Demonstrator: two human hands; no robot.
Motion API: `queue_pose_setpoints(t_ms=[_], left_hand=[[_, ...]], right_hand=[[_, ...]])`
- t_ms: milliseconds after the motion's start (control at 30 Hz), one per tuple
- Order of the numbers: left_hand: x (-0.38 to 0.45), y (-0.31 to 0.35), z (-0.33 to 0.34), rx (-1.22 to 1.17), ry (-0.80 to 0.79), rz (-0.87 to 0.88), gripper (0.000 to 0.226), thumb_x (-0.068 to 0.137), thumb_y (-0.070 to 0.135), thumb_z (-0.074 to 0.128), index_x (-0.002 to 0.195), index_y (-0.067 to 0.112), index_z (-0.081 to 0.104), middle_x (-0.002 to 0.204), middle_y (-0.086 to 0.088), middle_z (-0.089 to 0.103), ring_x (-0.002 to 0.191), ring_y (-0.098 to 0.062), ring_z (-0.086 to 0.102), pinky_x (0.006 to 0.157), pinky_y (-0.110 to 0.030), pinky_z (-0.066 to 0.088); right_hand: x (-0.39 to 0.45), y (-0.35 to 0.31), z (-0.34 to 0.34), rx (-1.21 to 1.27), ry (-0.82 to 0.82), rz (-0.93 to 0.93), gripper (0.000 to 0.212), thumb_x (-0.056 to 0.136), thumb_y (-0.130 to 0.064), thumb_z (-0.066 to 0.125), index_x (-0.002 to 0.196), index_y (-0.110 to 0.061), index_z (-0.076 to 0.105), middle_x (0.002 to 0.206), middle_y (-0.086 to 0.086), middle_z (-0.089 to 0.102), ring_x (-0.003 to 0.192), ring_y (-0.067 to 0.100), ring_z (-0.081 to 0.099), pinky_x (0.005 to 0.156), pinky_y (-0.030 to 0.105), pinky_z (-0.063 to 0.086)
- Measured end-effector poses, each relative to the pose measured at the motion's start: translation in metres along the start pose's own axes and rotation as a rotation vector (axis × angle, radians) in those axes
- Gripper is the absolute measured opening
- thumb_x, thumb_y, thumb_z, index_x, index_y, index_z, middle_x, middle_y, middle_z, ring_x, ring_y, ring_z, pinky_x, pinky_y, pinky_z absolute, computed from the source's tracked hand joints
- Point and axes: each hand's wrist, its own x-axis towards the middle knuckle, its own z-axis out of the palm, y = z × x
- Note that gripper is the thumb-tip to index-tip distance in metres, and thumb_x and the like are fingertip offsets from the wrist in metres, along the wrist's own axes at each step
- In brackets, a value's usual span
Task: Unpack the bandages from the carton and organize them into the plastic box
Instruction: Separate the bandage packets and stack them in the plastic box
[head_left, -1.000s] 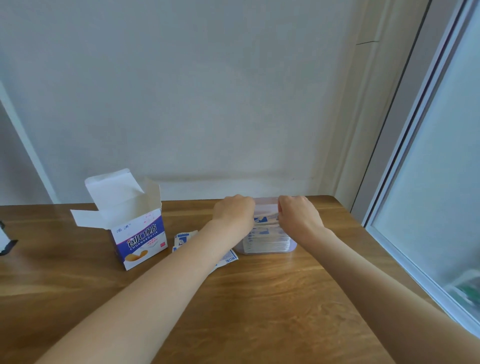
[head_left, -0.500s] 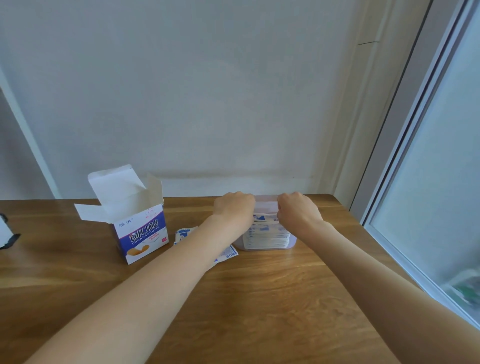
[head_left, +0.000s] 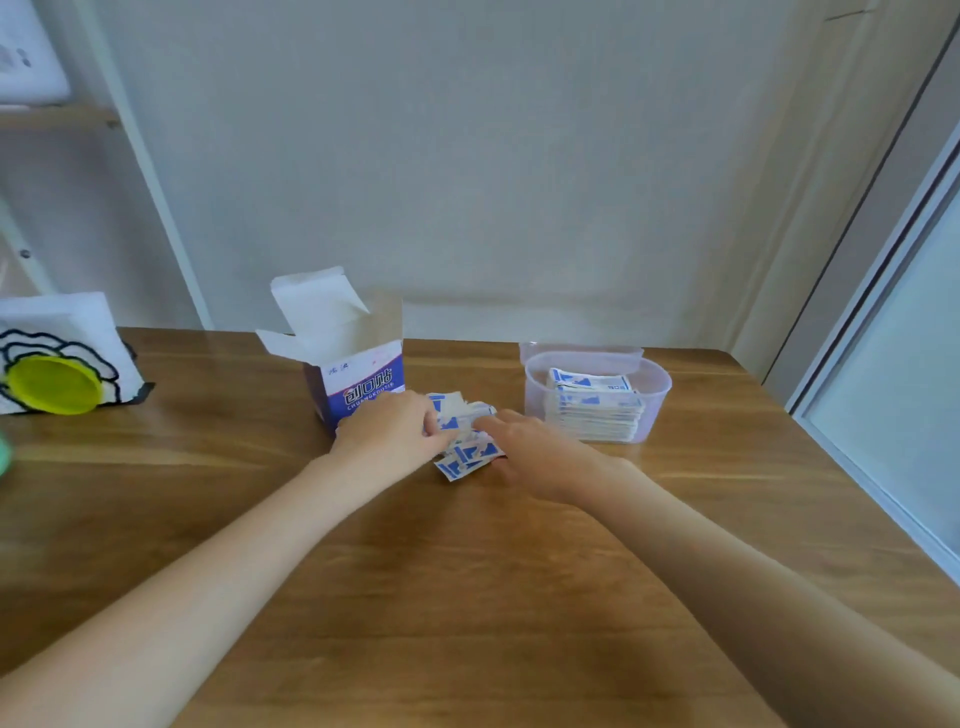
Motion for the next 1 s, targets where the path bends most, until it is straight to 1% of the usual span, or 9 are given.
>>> queue_pose_setpoints(t_ms=[100, 233, 400, 500, 600, 667, 767, 900, 1000], left_hand=[[-0.005, -0.003, 0.004, 0.027, -0.075, -0.010, 0.023, 0.079, 0.051, 0.062, 0.077, 0.029, 0.055, 0.086, 0.009, 0.062, 0.091, -0.013, 0.058, 0.078, -0.033, 0.045], [-0.006, 0.000, 0.008, -0.140, -0.135, 0.040, 0.023, 0.081, 0.027, 0.069, 0.102, 0.020, 0.060, 0.090, 0.000, 0.066, 0.081, -0.011, 0.056, 0.060, -0.021, 0.039], [-0.008, 0.004, 0.006, -0.274, -0.147, 0.122, 0.023, 0.082, 0.019, 0.069, 0.100, 0.021, 0.056, 0.083, 0.002, 0.066, 0.074, -0.007, 0.058, 0.069, -0.023, 0.045], [-0.007, 0.002, 0.005, -0.380, -0.150, 0.190, 0.017, 0.082, 0.019, 0.068, 0.096, 0.023, 0.057, 0.078, 0.009, 0.062, 0.071, -0.003, 0.056, 0.065, -0.013, 0.041], [0.001, -0.002, 0.000, -0.389, 0.022, 0.205, 0.012, 0.089, 0.018, 0.059, 0.101, 0.018, 0.062, 0.088, 0.012, 0.062, 0.081, -0.001, 0.056, 0.066, -0.006, 0.041], [0.011, -0.006, 0.001, -0.199, 0.089, 0.199, 0.021, 0.093, 0.017, 0.052, 0.112, 0.015, 0.060, 0.106, 0.005, 0.061, 0.094, -0.007, 0.057, 0.078, -0.014, 0.044], [0.021, -0.009, 0.010, 0.125, -0.014, 0.132, 0.035, 0.093, 0.023, 0.052, 0.127, 0.015, 0.049, 0.125, -0.004, 0.052, 0.110, -0.020, 0.053, 0.089, -0.032, 0.046], [0.024, -0.005, 0.014, 0.117, -0.040, 0.079, 0.040, 0.090, 0.025, 0.058, 0.127, 0.017, 0.046, 0.124, -0.004, 0.052, 0.104, -0.018, 0.053, 0.076, -0.026, 0.041], [0.023, -0.005, 0.010, -0.025, 0.001, 0.057, 0.025, 0.089, 0.020, 0.059, 0.114, 0.016, 0.057, 0.112, -0.004, 0.062, 0.087, -0.014, 0.054, 0.063, -0.024, 0.039]], right_hand=[[0.003, -0.006, 0.009, -0.020, 0.015, 0.050, 0.042, 0.095, -0.010, 0.042, 0.137, -0.011, 0.036, 0.136, 0.010, 0.039, 0.117, 0.026, 0.053, 0.092, 0.034, 0.045], [-0.001, -0.005, 0.009, 0.073, 0.038, 0.101, 0.038, 0.091, -0.016, 0.051, 0.129, -0.012, 0.046, 0.128, 0.009, 0.041, 0.109, 0.025, 0.054, 0.094, 0.033, 0.046], [-0.011, 0.003, 0.006, 0.270, 0.095, 0.139, 0.035, 0.085, -0.020, 0.063, 0.117, -0.012, 0.053, 0.110, 0.002, 0.043, 0.086, 0.013, 0.046, 0.072, 0.017, 0.036], [-0.016, 0.006, 0.005, 0.316, 0.189, 0.122, 0.022, 0.086, -0.015, 0.062, 0.105, -0.006, 0.058, 0.095, 0.002, 0.056, 0.080, 0.016, 0.053, 0.063, 0.021, 0.040], [-0.020, 0.009, 0.001, 0.161, 0.249, 0.113, 0.015, 0.090, -0.013, 0.055, 0.101, -0.005, 0.057, 0.096, 0.009, 0.065, 0.086, 0.025, 0.060, 0.072, 0.034, 0.049], [-0.022, 0.011, -0.001, -0.035, 0.253, 0.090, 0.014, 0.093, -0.011, 0.048, 0.105, -0.009, 0.055, 0.099, 0.007, 0.064, 0.089, 0.028, 0.062, 0.070, 0.037, 0.051], [-0.022, 0.010, 0.002, -0.169, 0.158, 0.045, 0.020, 0.092, -0.005, 0.047, 0.108, -0.013, 0.057, 0.104, 0.004, 0.059, 0.092, 0.026, 0.061, 0.067, 0.030, 0.045], [-0.022, 0.011, 0.006, -0.156, 0.125, 0.040, 0.019, 0.095, -0.012, 0.047, 0.108, -0.013, 0.061, 0.106, 0.003, 0.058, 0.095, 0.024, 0.061, 0.071, 0.029, 0.047], [-0.025, 0.012, 0.002, -0.011, 0.147, 0.078, 0.019, 0.094, -0.014, 0.046, 0.105, -0.011, 0.062, 0.099, 0.005, 0.065, 0.090, 0.024, 0.062, 0.074, 0.031, 0.050]])
